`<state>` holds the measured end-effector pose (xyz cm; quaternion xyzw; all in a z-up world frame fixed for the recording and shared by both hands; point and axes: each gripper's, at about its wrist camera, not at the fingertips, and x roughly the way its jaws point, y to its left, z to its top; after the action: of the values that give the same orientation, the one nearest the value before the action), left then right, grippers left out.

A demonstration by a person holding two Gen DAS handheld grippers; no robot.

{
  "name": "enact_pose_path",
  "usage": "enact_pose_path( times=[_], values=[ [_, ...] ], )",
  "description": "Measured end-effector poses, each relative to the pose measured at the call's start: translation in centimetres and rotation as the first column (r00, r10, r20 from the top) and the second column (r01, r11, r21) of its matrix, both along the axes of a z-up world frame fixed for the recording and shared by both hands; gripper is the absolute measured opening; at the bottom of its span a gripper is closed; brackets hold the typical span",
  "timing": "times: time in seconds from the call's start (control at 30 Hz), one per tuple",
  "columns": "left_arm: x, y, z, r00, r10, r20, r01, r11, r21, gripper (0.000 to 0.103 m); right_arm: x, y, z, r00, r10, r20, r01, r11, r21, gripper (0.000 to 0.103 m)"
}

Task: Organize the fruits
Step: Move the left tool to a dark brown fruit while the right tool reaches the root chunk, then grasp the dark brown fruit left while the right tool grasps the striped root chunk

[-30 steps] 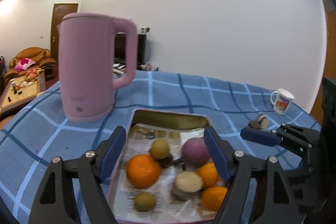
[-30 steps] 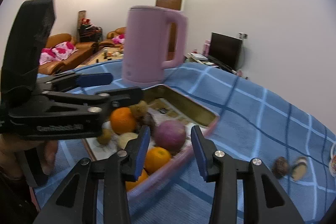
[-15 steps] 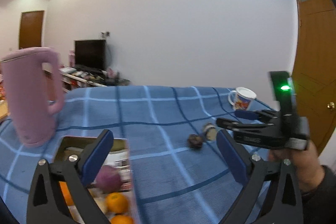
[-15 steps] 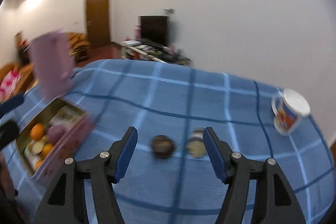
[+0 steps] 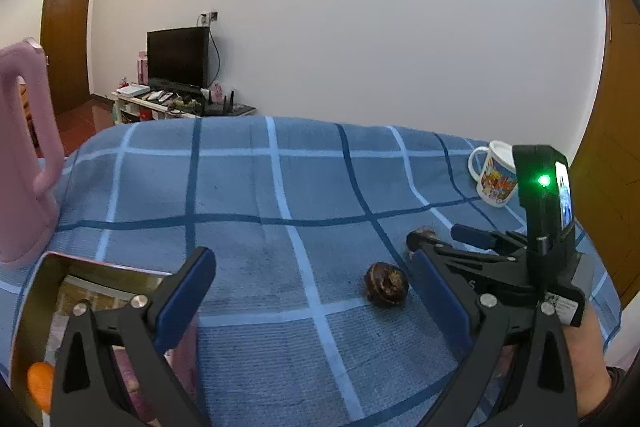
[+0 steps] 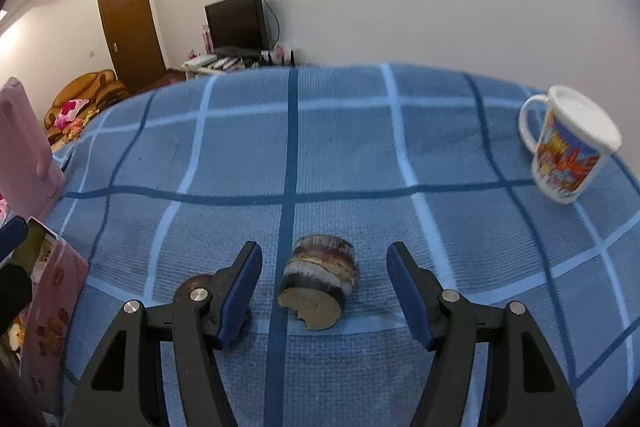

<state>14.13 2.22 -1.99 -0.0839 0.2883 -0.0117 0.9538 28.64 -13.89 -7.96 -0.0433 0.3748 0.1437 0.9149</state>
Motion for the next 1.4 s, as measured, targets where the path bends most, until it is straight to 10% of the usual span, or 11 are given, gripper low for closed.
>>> enact_pose_path(
  times=[0.13,0.33,0.57,0.9,1.03,1.4],
  values=[
    [0.4,-0.8,-0.4,1.0,-0.029,-0.01,0.029,1.0,-0.005,0.101,0.4,0.2,-1.0,0.999,0.024,-0.031,-0.025,1.0,-0.011,0.043],
    [1.2,-2.2,-1.1,0.997,-0.07,-0.025,0.07,0.998,-0.004,0.099,-2.2,-1.7,-0.5,1.0,0.001,0.016,-0.001,1.0,-0.003,0.042],
    [3.6,-5.3,-3.4,0.979,-0.161,-0.122,0.166,0.986,0.032,0.072,-3.4,-3.3,-0.7,0.999,-0.039,0.013,0.039,0.999,0.002,0.042],
    [5.8,-6.4,-5.2,0.956,-0.207,-0.208,0.21,0.978,-0.009,0.071,-2.9,-4.8,-1.0,0.999,-0.038,-0.033,0.041,0.994,0.099,0.043],
    [6.5,-6.2,-6.0,0.937,-0.233,-0.261,0.228,0.972,-0.051,0.042,-2.8,-4.4,-1.3,0.999,-0.028,-0.047,0.032,0.996,0.082,0.043],
    [5.7,-4.9,-5.2,0.95,-0.242,-0.196,0.221,0.968,-0.12,0.042,-3.4,-4.2,-1.0,1.0,-0.015,-0.02,0.017,0.998,0.064,0.041]
  ],
)
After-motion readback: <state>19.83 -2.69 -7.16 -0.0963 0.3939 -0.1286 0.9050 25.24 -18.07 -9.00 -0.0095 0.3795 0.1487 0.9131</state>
